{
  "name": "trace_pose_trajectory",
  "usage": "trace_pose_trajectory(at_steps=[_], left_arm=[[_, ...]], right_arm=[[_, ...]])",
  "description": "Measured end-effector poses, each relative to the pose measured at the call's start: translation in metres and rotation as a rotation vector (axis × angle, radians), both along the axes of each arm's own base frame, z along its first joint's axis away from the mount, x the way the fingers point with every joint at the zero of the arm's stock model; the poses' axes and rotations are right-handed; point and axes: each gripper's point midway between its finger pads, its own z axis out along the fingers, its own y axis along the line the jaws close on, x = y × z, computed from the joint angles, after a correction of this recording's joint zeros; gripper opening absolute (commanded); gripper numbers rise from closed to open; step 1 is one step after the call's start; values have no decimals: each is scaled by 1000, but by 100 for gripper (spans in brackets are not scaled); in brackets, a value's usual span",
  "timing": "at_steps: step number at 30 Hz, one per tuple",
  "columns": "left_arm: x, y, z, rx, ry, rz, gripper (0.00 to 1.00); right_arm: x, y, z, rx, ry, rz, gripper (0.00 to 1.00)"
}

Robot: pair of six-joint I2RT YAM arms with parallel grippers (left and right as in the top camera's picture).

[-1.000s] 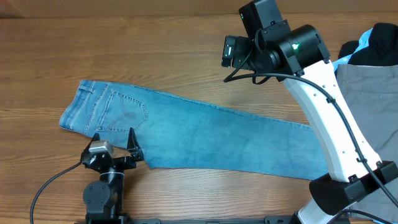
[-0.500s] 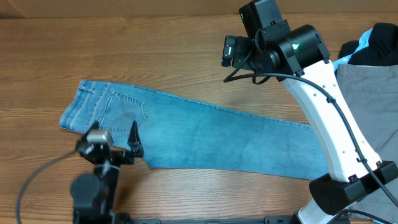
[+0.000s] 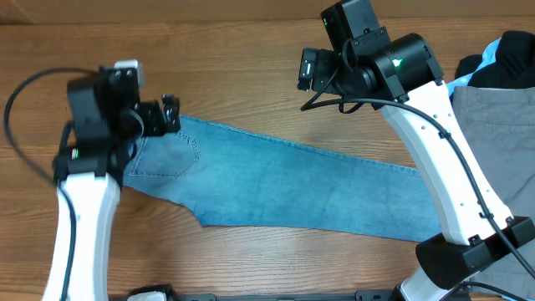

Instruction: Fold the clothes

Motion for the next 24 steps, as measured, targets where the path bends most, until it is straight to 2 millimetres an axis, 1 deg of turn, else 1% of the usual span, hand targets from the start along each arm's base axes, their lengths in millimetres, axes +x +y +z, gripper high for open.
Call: trace_pose_trajectory(at_steps=[2,3,5,7,10,14,16,19,24], left_arm=[[9,3,-15,-9,56,13,100],[11,8,-23,-14,88,46,100],[8,24,-44,-35,172,152,100],[3,47,-59,-57,230,262,100],[-5,86,-73,-90,274,382,100],[-26,125,-88,-130,346,495,100],[-40,135,-98,-154,400,534,100],[-56,143,-118,-198,492,581,100],[-65,149,-157,-281,618,669,100]], right_arm=[[0,0,0,1,1,0,100],[0,0,0,1,1,0,100],[0,0,0,2,1,1,100],[0,0,0,2,1,1,100],[0,0,0,2,1,1,100],[0,0,0,2,1,1,100],[0,0,0,2,1,1,100],[0,0,0,2,1,1,100],[0,0,0,2,1,1,100]])
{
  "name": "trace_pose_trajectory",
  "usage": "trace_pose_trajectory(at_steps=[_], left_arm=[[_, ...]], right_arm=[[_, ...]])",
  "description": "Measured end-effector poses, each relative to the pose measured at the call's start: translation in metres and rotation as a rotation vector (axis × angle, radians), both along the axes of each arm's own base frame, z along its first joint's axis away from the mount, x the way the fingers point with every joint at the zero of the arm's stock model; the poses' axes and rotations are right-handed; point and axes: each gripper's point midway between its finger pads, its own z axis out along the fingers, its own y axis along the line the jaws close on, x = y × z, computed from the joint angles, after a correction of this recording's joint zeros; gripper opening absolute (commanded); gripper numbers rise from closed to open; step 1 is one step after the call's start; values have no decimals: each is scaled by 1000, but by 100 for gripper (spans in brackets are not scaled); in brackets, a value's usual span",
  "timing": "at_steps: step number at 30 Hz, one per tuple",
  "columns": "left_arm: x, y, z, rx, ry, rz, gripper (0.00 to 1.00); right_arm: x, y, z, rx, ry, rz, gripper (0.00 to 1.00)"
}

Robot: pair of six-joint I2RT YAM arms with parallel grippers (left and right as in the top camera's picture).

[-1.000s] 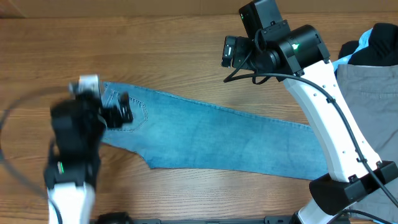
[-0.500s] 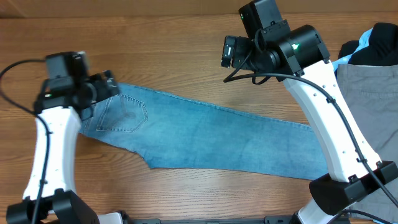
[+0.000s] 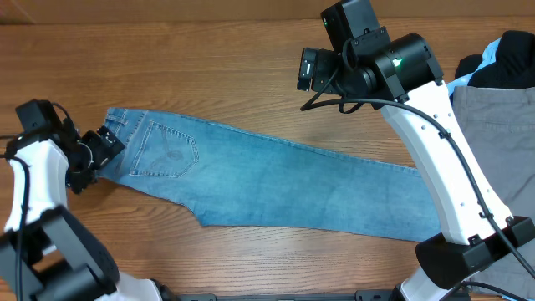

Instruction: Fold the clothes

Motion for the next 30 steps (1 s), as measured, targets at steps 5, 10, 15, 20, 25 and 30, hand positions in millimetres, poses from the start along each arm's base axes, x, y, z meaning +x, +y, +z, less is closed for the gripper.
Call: trace_pose_trajectory(at_steps=[5,10,15,20,25,30], left_arm=[[3,1,-37,-50,62,48,100],[7,3,-58,-72,88,65,99],[19,9,-58,-55,43,71,64],[31,15,-56,-38,-8,78,4],[35,21,-55,-23,-26,116,4],[36,46,-53,43,-43,242,4]], right_arm=[[0,0,0,0,0,0,100],[0,0,0,0,0,0,100],[0,0,0,0,0,0,100],[0,0,0,0,1,0,100],[0,0,0,0,0,0,100],[0,0,0,0,0,0,100]])
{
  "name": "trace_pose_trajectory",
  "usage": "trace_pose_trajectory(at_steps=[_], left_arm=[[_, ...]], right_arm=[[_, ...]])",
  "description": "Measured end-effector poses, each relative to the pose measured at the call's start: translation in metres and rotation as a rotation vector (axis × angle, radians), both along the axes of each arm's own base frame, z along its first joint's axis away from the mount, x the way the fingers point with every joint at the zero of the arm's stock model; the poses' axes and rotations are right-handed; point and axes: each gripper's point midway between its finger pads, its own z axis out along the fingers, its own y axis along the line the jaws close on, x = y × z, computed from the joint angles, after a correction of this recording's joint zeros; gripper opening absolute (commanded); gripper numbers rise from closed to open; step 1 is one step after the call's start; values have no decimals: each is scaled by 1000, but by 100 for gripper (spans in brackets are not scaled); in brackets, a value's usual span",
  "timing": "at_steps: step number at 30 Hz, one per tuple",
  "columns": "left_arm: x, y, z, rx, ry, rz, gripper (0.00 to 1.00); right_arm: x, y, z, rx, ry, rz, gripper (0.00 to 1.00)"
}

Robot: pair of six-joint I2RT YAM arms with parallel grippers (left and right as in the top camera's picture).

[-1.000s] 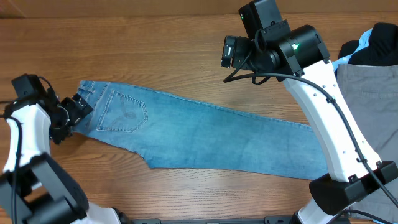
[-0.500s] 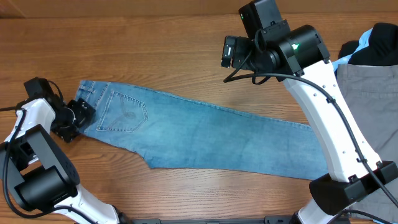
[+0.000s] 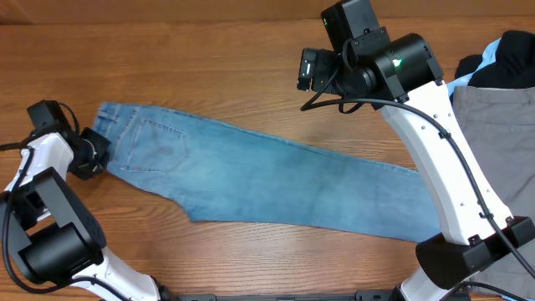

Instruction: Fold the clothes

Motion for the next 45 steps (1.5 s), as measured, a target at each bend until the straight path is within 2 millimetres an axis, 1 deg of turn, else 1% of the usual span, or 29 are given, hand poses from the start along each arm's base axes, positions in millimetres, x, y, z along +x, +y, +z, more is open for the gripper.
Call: trace_pose_trajectory(at_steps=[1,4,6,10,11,13,14,16,17,20,21,25,26,27,28,32,37,41,45], left_arm=[[-1,8,1,14,-4,28,4],[-13,42,3,58,-17,152,4],[-28,68,5,76,-20,246,5],[-53,100,6,84,-24,367,8],[-58,106,6,84,-25,391,13],[-64,113,6,86,-27,415,30],[-65,115,6,90,-29,420,31],[-62,118,8,101,-44,419,39],[-60,119,8,107,-52,411,40],[-53,121,10,116,-80,374,36],[-51,121,10,116,-84,358,37],[-48,119,10,120,-88,293,62],[-46,119,11,121,-91,278,71],[-43,118,13,123,-93,263,92],[-42,117,13,125,-93,248,100],[-35,110,21,116,-77,192,100],[-34,105,37,85,-42,168,100],[-29,106,59,75,-35,157,100],[-23,109,88,75,-43,158,100]], right_arm=[[0,0,0,0,0,0,100],[0,0,0,0,0,0,100],[0,0,0,0,0,0,100],[0,0,0,0,0,-1,100],[0,0,0,0,0,0,100],[0,0,0,0,0,0,100],[0,0,0,0,0,-1,100],[0,0,0,0,1,0,100],[0,0,0,0,0,0,100],[0,0,0,0,0,0,100],[0,0,0,0,0,-1,100],[0,0,0,0,0,0,100],[0,0,0,0,0,0,100],[0,0,0,0,0,0,100],[0,0,0,0,0,-1,100],[0,0,0,0,0,0,100],[0,0,0,0,1,0,100],[0,0,0,0,0,0,100],[0,0,0,0,0,-1,100]])
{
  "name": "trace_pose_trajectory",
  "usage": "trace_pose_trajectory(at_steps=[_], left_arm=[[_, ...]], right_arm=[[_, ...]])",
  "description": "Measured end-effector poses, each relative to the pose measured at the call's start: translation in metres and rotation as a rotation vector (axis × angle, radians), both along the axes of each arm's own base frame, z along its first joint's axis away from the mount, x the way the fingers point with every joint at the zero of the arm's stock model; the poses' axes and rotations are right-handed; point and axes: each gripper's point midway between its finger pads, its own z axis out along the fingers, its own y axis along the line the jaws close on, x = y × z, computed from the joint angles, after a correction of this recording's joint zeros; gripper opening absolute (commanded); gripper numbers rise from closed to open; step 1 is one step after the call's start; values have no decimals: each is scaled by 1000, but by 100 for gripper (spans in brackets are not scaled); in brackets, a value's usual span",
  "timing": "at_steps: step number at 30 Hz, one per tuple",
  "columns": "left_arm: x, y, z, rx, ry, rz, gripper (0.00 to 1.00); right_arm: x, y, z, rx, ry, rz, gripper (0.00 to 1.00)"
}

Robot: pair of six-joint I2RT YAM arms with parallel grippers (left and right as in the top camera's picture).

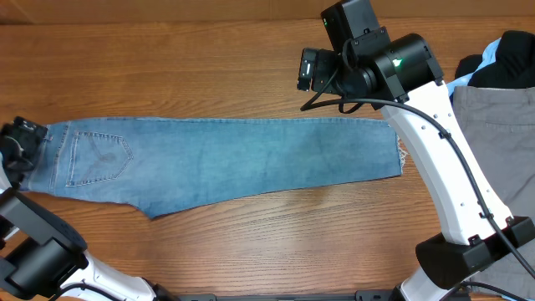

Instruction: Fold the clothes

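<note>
A pair of blue jeans lies flat and stretched out lengthwise across the wooden table, back pocket up, waistband at the far left and leg hem near the right arm. My left gripper is at the table's left edge, shut on the waistband. My right gripper hangs over bare table beyond the jeans, above their right part, touching nothing. From overhead its jaws are too dark to read.
A pile of other clothes sits at the right edge: a grey garment with black and light-blue pieces behind it. The white right arm crosses the table just right of the jeans' hem.
My left gripper has moved further left to the table's edge with the waistband in it. The jeans slid left with it and now lie straight instead of slanting. The right arm stayed still.
At first my left gripper was at the waistband of jeans slanting down to the right. Then it stood further left, the waistband beside it. Then further left again with the jeans shifted. Now the jeans lie straight along the table.
</note>
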Motion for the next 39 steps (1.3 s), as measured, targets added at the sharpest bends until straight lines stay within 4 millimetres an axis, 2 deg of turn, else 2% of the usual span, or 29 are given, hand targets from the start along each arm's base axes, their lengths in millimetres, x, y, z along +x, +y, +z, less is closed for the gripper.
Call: trace_pose_trajectory(at_steps=[6,10,12,14,18,22,25,28,29,31,33,36,39], left_arm=[[1,-1,44,-18,-7,28,100],[10,-7,65,-27,-43,7,100],[19,-17,72,-40,-68,-35,100],[29,-36,78,-58,-86,-98,100],[52,-89,93,-76,-117,-274,100],[76,-159,101,-91,-120,-493,100],[83,-210,98,-102,-86,-636,100],[86,-249,95,-83,-46,-740,100],[86,-258,94,-72,-31,-763,100],[82,-269,91,-45,10,-797,100],[79,-274,89,-19,44,-814,100],[78,-279,85,4,69,-827,100],[71,-284,73,-6,107,-835,100]], right_arm=[[0,0,0,-1,0,1,100],[4,2,2,12,-16,-4,100],[8,4,6,23,-39,-6,100],[9,3,6,17,-41,-10,100],[12,-13,7,-70,-67,-39,100],[13,-59,7,-240,-72,-134,100],[13,-108,6,-323,-37,-238,100],[13,-164,3,-332,6,-364,100],[13,-183,2,-316,18,-406,100],[12,-219,-1,-280,39,-488,88],[7,-250,-7,-238,74,-561,90],[3,-276,-23,-179,125,-590,92],[7,-279,-47,-92,165,-489,97]])
